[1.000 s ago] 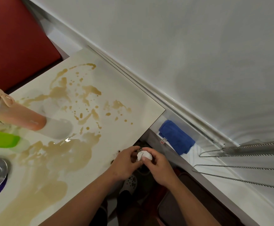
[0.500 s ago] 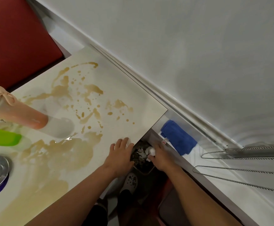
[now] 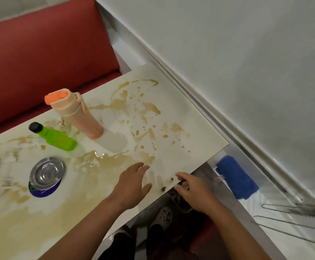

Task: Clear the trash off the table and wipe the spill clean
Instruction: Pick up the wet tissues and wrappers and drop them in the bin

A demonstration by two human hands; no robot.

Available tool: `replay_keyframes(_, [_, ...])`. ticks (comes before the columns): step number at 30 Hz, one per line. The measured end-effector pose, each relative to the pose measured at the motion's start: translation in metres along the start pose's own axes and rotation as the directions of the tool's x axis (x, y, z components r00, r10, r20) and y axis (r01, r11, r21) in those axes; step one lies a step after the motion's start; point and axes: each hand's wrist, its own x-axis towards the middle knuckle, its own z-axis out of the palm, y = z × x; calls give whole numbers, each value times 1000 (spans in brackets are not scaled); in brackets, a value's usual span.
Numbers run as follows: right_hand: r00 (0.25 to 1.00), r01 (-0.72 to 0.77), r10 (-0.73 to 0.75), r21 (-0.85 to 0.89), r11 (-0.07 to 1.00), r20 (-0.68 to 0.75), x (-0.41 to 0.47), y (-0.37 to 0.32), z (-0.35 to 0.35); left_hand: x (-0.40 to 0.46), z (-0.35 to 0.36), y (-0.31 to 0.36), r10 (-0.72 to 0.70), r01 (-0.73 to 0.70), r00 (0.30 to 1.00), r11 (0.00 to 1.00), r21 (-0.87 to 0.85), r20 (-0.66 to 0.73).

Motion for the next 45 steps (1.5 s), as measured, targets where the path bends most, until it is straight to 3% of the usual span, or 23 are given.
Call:
replay_keyframes(9, [975,220,-220,-26,975,27,22,-124,26,-70,-44,-104,-170,144,976,972,-183,-136])
replay_keyframes(20, [921,360,-349,-36,932,176,43,-249,130,-146,-77,-242,-385,271,885,884,-382,-263])
replay_keyframes(33, [834,475,-398,-131,870,381,76,-350,268,-186,-82,-396,-674,520,688,716,-466,-268])
replay_keyframes(38, [812,516,-407,-188,836,419,96,-392,306,-176,-82,-425,-743,642,644,654,-399,-182])
replay_keyframes(40, [789,573,-444,-247,781,426,108,-407,323,-173,-79,-427,-753,647,629,645,-408,-194])
replay_keyframes(45, [695,719,-526,-457,524,490,145,-441,364,-173,-79,-424,-772,654,599,625,-425,-213])
